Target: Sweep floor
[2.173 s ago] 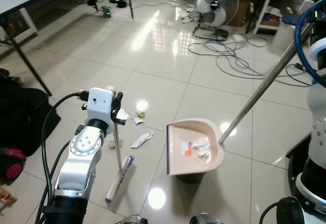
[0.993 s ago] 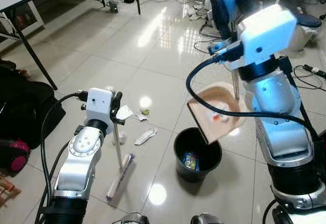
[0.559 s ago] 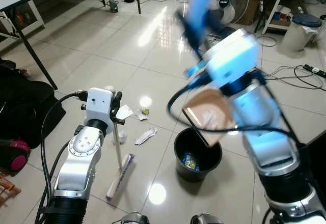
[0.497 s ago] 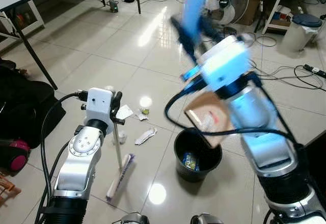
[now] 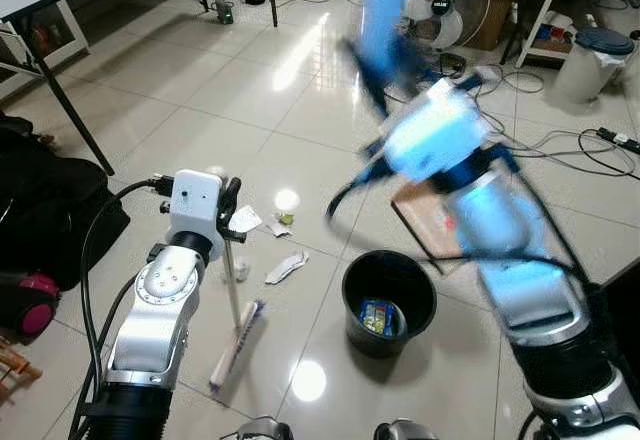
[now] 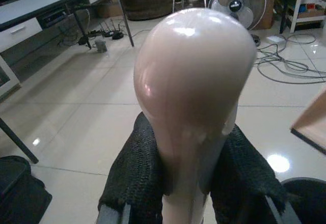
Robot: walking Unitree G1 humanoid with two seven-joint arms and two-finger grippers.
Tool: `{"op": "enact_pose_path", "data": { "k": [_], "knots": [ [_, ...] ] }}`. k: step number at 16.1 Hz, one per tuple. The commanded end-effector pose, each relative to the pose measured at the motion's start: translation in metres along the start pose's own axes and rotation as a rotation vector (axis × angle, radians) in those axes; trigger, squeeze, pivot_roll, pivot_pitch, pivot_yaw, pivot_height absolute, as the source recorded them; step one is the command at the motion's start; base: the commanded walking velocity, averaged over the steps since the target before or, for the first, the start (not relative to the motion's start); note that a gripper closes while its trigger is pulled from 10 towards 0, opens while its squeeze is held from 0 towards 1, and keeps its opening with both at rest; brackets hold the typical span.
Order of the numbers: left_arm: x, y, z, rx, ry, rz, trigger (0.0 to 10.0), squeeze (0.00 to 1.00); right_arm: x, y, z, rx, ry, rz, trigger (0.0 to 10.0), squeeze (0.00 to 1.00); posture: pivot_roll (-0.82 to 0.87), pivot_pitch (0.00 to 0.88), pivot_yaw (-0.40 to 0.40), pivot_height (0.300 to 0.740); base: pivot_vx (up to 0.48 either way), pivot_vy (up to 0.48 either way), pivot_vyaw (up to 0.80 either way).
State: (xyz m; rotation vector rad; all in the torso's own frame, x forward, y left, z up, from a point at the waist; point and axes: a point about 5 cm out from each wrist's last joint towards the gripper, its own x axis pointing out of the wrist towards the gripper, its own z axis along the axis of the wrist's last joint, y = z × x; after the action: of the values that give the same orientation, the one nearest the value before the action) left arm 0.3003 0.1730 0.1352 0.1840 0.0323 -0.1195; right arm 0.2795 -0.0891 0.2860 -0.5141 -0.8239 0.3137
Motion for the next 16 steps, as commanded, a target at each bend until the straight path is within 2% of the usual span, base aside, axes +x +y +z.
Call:
{"op": "enact_pose_path", "data": {
  "k": [1, 2, 4, 5, 7, 10, 13, 16],
  "knots": [
    [0.006, 0.000, 0.012, 0.044, -0.049, -0.017, 10.0, 0.00, 0.003, -0.039, 0.001, 0.113, 0.059, -0.247, 10.0, 0.00, -0.10, 0.067, 0.046, 0.740, 0.000, 0.000, 0.00],
    [0.009, -0.001, 0.016, 0.052, -0.055, -0.023, 10.0, 0.00, 0.000, -0.060, -0.007, 0.244, 0.126, -0.401, 10.0, 0.00, -0.10, 0.067, 0.047, 0.740, 0.000, 0.000, 0.00],
    [0.015, -0.003, 0.027, 0.074, -0.088, -0.042, 10.0, 0.00, 0.000, -0.083, -0.007, 0.282, 0.133, -0.505, 10.0, 0.00, -0.11, 0.064, 0.055, 0.740, 0.000, 0.000, 0.00],
    [0.019, -0.003, 0.034, 0.089, -0.111, -0.050, 10.0, 0.00, 0.001, -0.094, -0.002, 0.206, 0.126, -0.524, 10.0, 0.00, -0.11, 0.063, 0.058, 0.740, 0.000, 0.262, 0.00],
    [0.024, -0.002, 0.046, 0.110, -0.143, -0.064, 10.0, 0.00, 0.004, -0.106, 0.008, 0.129, 0.122, -0.541, 10.0, 0.00, -0.11, 0.061, 0.062, 0.740, 0.000, 0.328, 0.00],
    [0.027, -0.001, 0.053, 0.123, -0.159, -0.070, 10.0, 0.00, -0.003, -0.103, 0.004, 0.224, 0.154, -0.536, 10.0, 0.00, -0.11, 0.060, 0.060, 0.740, 0.000, 0.340, 0.00],
    [0.023, 0.002, 0.049, 0.133, -0.145, -0.068, 10.0, 0.00, -0.012, -0.097, -0.002, 0.361, 0.188, -0.589, 10.0, 0.00, -0.11, 0.051, 0.055, 0.740, 0.000, 0.346, 0.00],
    [0.021, 0.002, 0.045, 0.134, -0.135, -0.071, 10.0, 0.00, -0.017, -0.095, -0.004, 0.364, 0.212, -0.593, 10.0, 0.00, -0.11, 0.044, 0.052, 0.740, 0.000, 0.347, 0.00]
  ]
}}
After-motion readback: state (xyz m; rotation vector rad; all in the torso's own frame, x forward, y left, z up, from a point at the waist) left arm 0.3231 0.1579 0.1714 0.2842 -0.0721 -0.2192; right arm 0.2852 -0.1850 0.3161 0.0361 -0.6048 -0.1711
